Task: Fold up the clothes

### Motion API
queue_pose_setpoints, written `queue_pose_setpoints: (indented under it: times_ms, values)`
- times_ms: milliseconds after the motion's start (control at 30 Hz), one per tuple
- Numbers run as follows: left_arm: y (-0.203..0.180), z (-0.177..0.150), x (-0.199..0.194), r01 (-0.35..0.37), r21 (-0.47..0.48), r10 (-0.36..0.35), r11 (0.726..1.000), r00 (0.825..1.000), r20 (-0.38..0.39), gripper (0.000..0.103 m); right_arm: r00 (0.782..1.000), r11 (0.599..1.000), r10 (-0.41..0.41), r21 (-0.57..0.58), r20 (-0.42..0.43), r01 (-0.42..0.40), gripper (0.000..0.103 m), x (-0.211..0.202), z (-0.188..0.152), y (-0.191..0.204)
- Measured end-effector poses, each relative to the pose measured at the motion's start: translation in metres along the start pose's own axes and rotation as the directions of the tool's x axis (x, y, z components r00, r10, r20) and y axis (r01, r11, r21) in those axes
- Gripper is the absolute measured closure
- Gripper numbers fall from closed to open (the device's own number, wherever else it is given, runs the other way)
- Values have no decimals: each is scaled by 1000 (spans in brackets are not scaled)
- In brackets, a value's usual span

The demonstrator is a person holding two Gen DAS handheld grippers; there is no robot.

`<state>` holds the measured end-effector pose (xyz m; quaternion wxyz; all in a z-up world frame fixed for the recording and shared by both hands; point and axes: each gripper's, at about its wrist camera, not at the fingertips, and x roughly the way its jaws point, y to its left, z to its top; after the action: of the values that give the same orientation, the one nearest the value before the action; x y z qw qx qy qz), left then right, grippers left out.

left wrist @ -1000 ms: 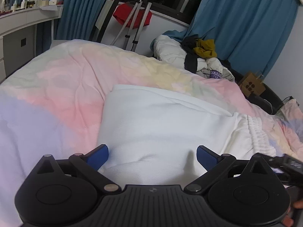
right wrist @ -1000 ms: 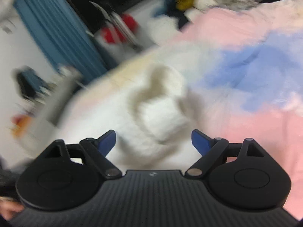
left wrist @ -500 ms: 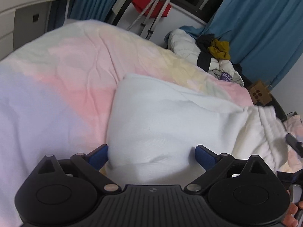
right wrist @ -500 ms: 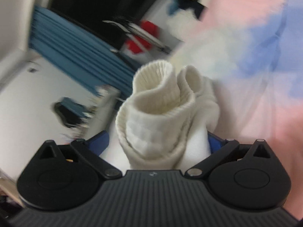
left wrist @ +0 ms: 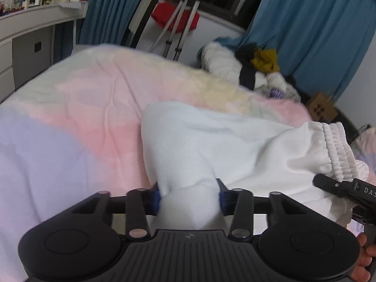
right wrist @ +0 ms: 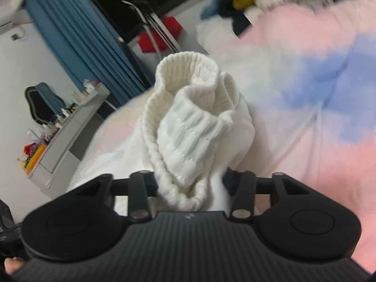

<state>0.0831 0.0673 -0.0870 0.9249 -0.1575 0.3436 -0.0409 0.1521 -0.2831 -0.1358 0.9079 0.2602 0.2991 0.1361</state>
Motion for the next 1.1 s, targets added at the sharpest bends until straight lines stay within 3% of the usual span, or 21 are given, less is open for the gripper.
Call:
queue_pose_setpoints:
  times_ms: [133,300,467,667,800,867,933,1000,1033,1100]
  values:
    - [-26,13,-35,25,23,-26,999,998,55,65,993,997,75,8,91,-77,65,-31,18,9]
    - [-87,43,-69,83,29,-86,996,986,146,66,966,989,143,13,217,-149,66,-86,47,6]
    - [-192,64,-57,165,187,-202,968,959,201,65,911,988,115,54,396,-148,66,-151,76,-33]
    - [-327,62,14,312,329,-373,891,917,140,65,818,985,-54,163,573,-50,66,-207,104,-117]
    - [-404,37,89,379,400,-429,834,902,41,65,743,966,-212,252,634,61,66,-215,108,-184]
    - [-431,17,130,394,433,-429,810,903,-19,65,713,938,-291,338,638,81,66,-208,101,-222]
    - [-448,-3,173,403,456,-410,793,908,-90,65,718,897,-383,421,582,137,66,-193,90,-257]
    - [-453,-27,215,415,452,-365,790,910,-197,61,747,827,-477,523,463,204,66,-173,76,-295]
    - [-452,-38,224,416,464,-359,782,909,-211,56,766,777,-520,582,377,241,65,-162,66,-314]
    - [-449,-54,226,409,529,-367,743,911,-189,52,790,720,-544,641,282,267,64,-149,41,-343]
